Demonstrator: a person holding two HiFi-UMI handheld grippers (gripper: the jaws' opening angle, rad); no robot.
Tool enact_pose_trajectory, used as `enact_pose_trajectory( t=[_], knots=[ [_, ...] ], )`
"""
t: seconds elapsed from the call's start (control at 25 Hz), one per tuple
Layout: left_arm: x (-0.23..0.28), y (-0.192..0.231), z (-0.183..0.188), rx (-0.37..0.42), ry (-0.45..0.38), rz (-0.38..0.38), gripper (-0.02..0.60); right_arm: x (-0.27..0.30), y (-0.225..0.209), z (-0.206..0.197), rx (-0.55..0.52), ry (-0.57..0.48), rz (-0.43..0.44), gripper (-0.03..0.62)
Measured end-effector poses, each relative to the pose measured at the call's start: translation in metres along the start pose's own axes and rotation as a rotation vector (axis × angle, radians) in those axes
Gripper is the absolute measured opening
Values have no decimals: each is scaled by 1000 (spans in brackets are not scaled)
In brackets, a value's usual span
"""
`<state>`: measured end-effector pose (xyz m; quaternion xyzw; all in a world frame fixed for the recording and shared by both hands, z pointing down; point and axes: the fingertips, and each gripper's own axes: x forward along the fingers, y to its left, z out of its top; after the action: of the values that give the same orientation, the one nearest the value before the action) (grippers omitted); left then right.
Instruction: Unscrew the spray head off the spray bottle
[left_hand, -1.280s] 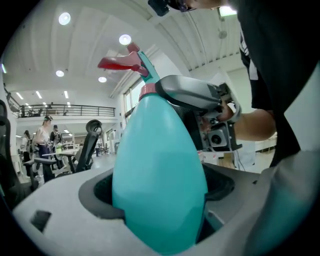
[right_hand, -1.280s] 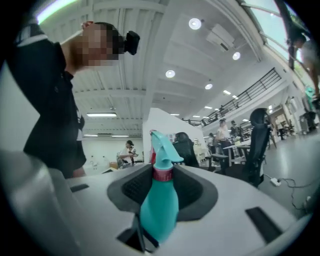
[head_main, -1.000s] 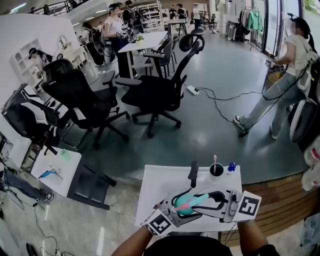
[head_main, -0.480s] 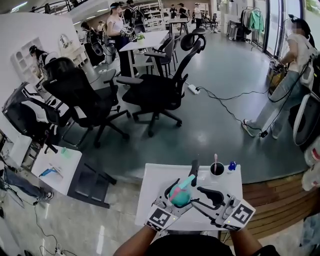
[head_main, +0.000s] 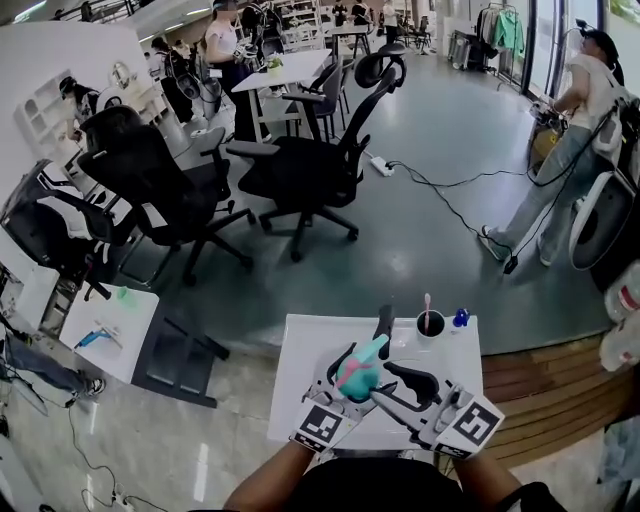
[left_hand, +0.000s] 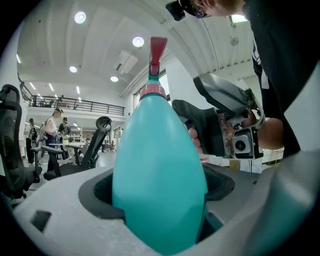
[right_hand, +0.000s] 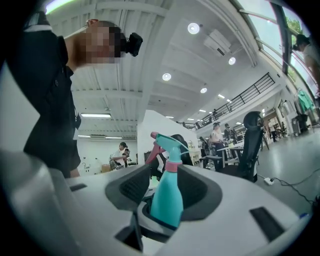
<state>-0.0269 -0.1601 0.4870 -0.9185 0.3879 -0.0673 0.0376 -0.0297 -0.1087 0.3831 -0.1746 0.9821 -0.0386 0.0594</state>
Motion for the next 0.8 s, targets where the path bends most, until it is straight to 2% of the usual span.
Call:
enact_pose_trajectory(
  t=[0.12, 0.36, 0.64, 0.8],
  knots=[
    [1, -5, 1, 15, 3, -11, 453, 5, -3, 0, -33, 4, -25, 172],
    [3, -12, -1, 51, 20, -18, 453, 8, -8, -2, -9, 12, -55, 175],
    [4, -13, -2, 47, 37, -28, 453, 11, -10, -2, 13, 33, -40, 175],
    [7, -23, -6, 75, 56, -54, 453, 13, -10, 0, 19, 37, -31, 176]
  ],
)
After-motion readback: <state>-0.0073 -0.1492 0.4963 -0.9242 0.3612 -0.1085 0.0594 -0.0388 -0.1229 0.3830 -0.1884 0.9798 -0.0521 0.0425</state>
